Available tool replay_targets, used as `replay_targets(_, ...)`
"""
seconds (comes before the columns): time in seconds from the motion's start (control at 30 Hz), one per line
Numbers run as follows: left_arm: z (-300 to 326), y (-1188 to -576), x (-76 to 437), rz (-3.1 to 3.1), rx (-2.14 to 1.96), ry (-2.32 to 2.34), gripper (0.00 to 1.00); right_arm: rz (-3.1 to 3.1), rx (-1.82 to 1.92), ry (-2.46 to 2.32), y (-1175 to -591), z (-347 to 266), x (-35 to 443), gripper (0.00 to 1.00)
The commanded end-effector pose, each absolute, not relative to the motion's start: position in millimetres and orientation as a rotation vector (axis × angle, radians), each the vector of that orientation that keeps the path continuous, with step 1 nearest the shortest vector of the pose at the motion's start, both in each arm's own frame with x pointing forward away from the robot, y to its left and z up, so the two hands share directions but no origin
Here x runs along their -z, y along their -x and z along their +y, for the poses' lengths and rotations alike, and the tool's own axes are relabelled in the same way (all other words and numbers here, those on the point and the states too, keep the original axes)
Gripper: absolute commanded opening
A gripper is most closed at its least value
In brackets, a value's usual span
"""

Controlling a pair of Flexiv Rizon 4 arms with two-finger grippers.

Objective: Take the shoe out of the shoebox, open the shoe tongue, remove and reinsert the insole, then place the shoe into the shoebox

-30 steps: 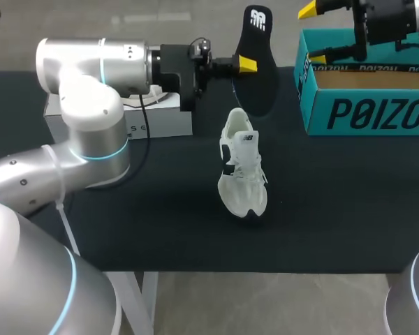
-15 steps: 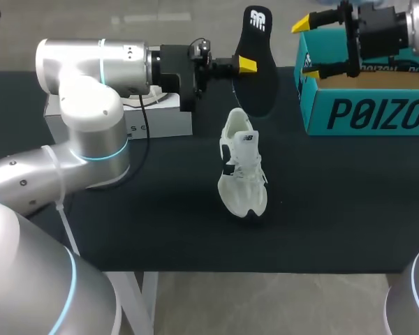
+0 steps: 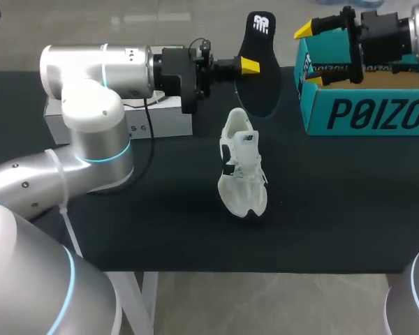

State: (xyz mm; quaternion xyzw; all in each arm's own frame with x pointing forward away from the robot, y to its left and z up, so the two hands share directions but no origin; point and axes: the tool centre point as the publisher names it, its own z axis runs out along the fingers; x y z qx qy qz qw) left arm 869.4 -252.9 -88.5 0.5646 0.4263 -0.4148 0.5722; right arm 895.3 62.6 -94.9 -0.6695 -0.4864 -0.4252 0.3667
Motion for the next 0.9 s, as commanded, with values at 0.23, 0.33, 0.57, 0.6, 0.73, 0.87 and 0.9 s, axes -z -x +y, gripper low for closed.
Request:
replay_targets(0.23,-238.4,-892.9,82.2,1.341,1.983,-0.349,0.0,-1.249,1.093,1.721,-893.1,65.7,94.8,1.0)
replay_targets(0.33,-238.4,-892.9,82.2,1.341,1.983,-0.349,0.0,-1.247,1.095,1.719,-893.2,66.2,94.6,1.0)
replay_targets(0.57,-238.4,-892.9,82.2,1.341,1.983,-0.349,0.0,-1.235,1.105,1.72,-892.7,65.0,95.3,1.0)
replay_targets(0.6,-238.4,-892.9,82.2,1.341,1.983,-0.349,0.0,-1.233,1.105,1.722,-892.7,64.4,96.4,1.0)
replay_targets(0.73,-238.4,-892.9,82.2,1.341,1.983,-0.349,0.0,-1.232,1.094,1.723,-893.8,66.1,99.1,1.0)
replay_targets(0.87,-237.5,-892.4,72.3,1.465,1.937,-0.341,0.0,-1.237,1.09,1.714,-895.7,69.8,98.9,1.0)
replay_targets(0.9,-236.7,-891.3,68.8,1.54,1.968,-0.297,0.0,-1.237,1.091,1.713,-896.2,70.6,98.9,1.0)
